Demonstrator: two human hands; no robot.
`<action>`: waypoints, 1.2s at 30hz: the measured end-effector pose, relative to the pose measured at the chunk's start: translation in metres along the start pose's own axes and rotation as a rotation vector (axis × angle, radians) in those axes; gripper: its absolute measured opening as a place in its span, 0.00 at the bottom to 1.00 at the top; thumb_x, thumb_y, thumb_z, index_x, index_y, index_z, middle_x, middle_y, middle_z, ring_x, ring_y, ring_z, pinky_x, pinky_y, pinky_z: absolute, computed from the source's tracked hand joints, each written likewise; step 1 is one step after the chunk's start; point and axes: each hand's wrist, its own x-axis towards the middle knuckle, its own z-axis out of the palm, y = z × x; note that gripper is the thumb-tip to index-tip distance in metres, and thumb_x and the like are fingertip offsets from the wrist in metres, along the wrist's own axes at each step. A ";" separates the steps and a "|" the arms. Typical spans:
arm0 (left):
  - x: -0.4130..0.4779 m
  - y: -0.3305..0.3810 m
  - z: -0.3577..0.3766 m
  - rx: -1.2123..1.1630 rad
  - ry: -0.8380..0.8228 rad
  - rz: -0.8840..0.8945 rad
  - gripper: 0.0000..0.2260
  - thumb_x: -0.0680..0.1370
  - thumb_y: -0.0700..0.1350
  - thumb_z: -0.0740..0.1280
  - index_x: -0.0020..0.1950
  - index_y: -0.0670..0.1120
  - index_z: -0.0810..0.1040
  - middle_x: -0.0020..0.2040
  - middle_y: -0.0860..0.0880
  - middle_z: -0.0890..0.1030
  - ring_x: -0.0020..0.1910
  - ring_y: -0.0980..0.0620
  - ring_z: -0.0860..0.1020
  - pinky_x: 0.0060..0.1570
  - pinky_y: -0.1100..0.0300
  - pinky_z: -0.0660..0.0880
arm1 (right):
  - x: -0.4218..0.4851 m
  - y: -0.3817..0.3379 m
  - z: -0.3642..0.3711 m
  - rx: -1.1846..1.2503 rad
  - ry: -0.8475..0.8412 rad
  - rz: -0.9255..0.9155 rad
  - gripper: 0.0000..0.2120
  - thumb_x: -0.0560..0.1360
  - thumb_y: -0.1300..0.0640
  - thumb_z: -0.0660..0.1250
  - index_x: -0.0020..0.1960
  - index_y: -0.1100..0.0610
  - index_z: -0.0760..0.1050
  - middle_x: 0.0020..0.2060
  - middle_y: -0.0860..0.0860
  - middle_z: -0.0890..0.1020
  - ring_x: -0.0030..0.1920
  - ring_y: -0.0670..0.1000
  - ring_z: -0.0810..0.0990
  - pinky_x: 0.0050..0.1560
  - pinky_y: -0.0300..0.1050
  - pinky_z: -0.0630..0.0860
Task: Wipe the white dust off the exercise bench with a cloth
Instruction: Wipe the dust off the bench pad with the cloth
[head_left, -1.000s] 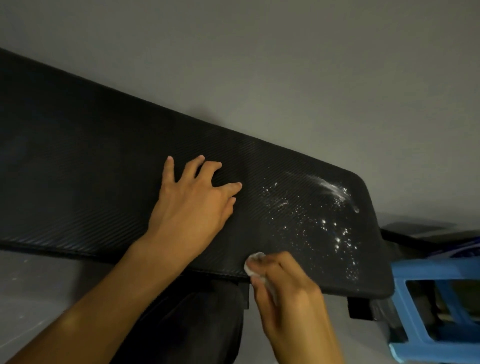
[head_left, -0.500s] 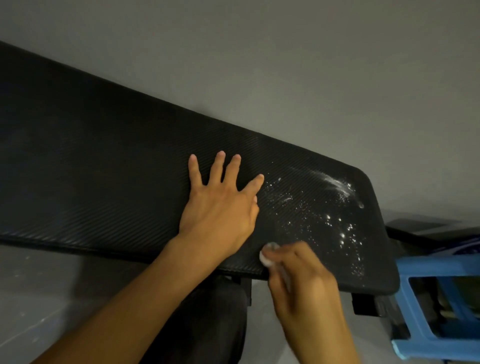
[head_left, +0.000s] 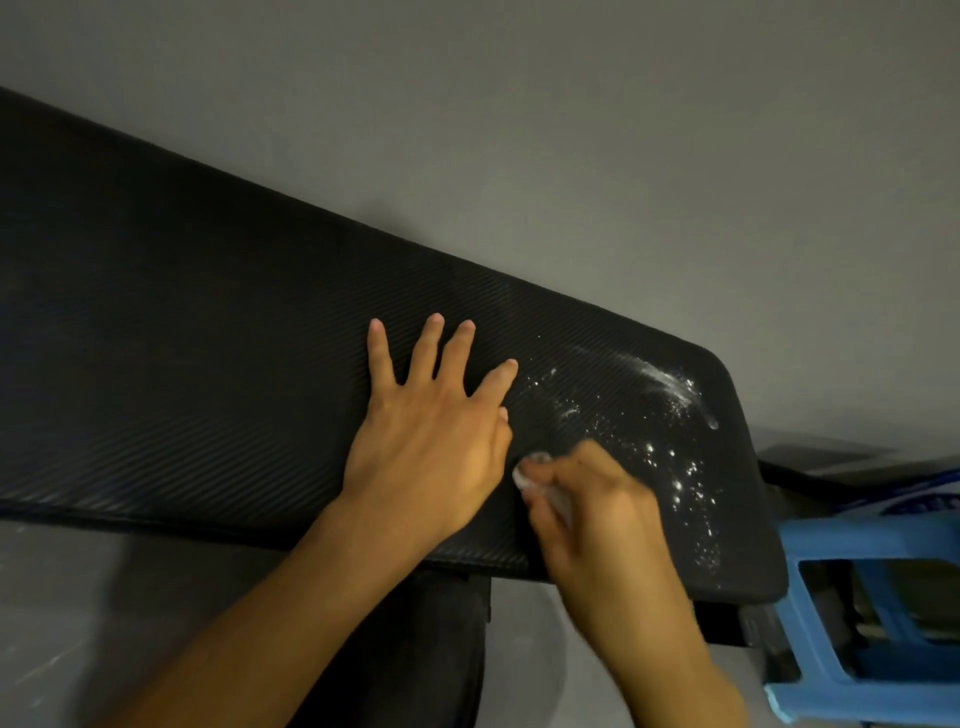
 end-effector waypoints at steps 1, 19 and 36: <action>0.000 0.000 0.000 0.000 -0.008 0.001 0.26 0.82 0.56 0.46 0.79 0.54 0.65 0.81 0.39 0.62 0.81 0.36 0.56 0.75 0.25 0.47 | 0.017 0.005 0.001 -0.035 0.020 -0.002 0.07 0.79 0.60 0.70 0.55 0.52 0.83 0.44 0.46 0.75 0.41 0.45 0.78 0.43 0.43 0.77; 0.002 0.000 -0.002 -0.030 0.011 -0.043 0.30 0.78 0.58 0.48 0.77 0.49 0.71 0.78 0.40 0.68 0.79 0.36 0.61 0.75 0.26 0.50 | 0.123 0.017 0.009 -0.137 0.091 0.118 0.11 0.82 0.55 0.65 0.60 0.59 0.81 0.55 0.57 0.79 0.53 0.58 0.81 0.55 0.55 0.79; 0.003 0.000 -0.003 -0.033 0.015 -0.072 0.31 0.79 0.59 0.51 0.77 0.46 0.69 0.78 0.42 0.68 0.80 0.39 0.60 0.76 0.29 0.51 | 0.177 0.010 0.019 -0.174 0.047 0.022 0.12 0.82 0.56 0.64 0.60 0.60 0.82 0.56 0.58 0.80 0.55 0.59 0.81 0.56 0.52 0.78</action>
